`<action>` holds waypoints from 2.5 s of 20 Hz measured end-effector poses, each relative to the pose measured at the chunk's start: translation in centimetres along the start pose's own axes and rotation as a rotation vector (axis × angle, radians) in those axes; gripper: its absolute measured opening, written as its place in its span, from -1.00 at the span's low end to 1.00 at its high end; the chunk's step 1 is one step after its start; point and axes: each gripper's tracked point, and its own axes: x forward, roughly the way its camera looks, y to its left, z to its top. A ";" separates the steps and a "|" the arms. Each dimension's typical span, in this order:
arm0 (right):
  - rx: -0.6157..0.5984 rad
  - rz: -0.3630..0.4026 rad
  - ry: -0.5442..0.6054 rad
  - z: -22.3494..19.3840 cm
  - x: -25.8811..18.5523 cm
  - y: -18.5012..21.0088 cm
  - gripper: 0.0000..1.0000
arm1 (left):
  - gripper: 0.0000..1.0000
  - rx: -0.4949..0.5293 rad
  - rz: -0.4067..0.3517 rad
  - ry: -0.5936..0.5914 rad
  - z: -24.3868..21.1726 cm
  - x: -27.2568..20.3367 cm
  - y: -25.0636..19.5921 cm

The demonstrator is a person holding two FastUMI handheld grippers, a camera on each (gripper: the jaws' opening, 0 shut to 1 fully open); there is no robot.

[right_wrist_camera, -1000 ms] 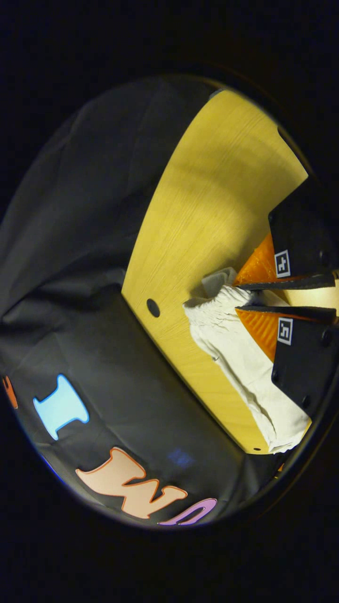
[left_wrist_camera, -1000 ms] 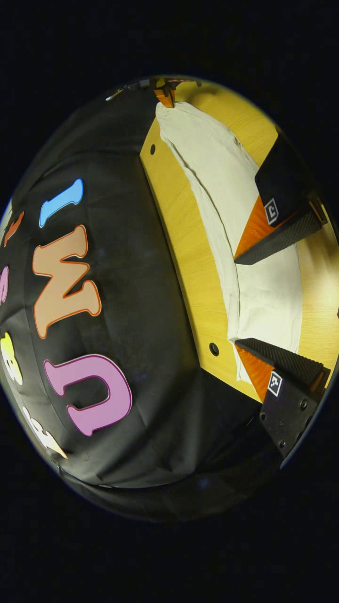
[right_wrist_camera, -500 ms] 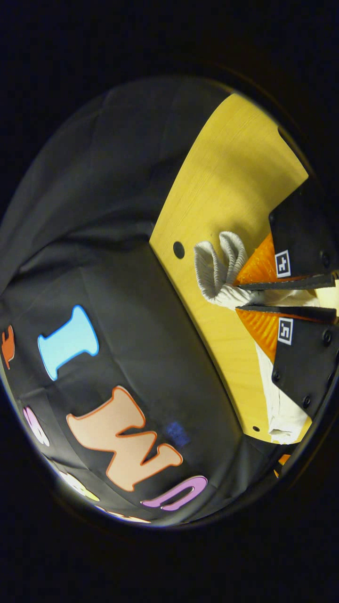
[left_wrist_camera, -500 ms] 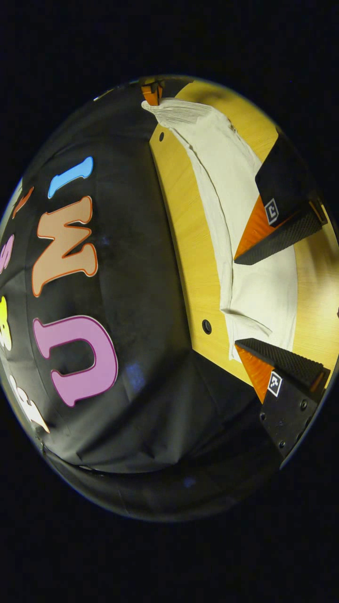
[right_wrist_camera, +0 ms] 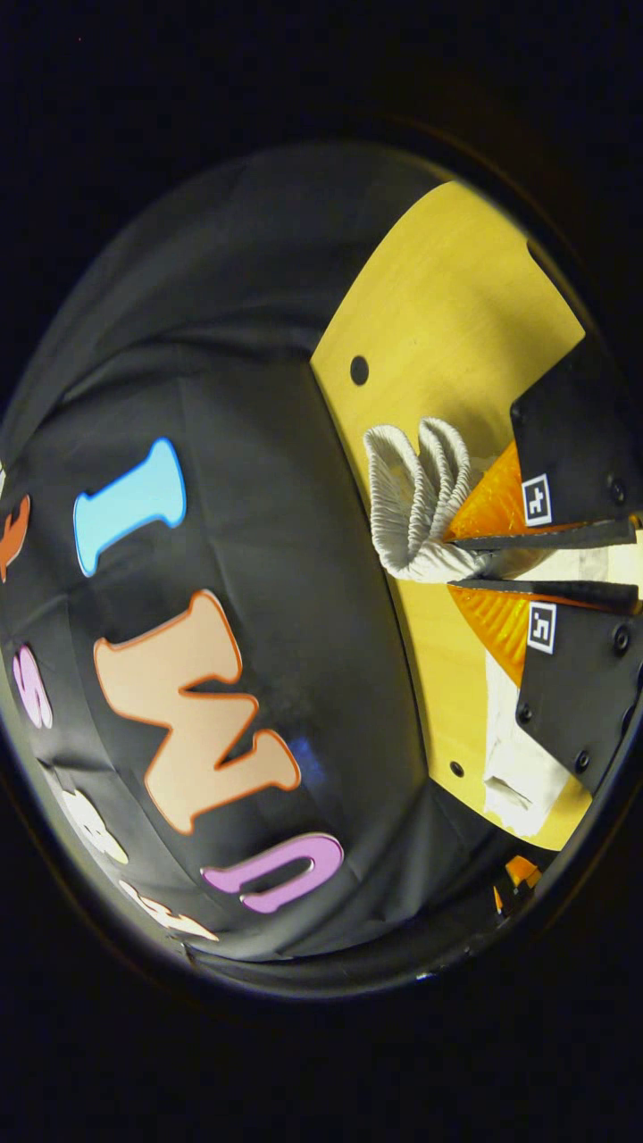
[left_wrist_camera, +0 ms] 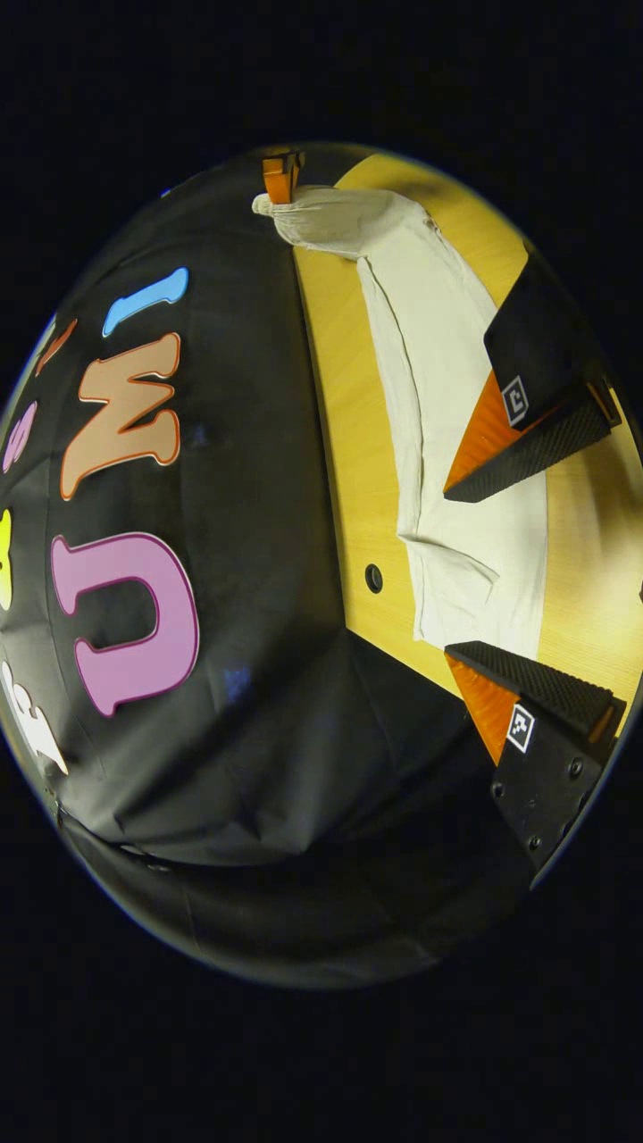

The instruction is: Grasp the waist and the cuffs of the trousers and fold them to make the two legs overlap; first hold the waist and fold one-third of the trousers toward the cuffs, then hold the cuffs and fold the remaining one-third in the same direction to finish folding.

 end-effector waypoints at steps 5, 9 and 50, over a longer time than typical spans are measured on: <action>-0.069 0.102 0.060 -3.7 1.3 5.8 -0.66 | 0.83 -0.013 0.041 0.021 -1.6 -1.4 3.2; -0.143 0.157 0.130 -8.1 2.2 8.8 -0.66 | 0.92 -0.026 0.070 0.038 -3.0 -2.0 5.3; -0.374 0.063 0.206 -13.7 -1.8 9.4 0.94 | -0.90 -0.261 -0.150 0.256 -12.8 8.9 6.2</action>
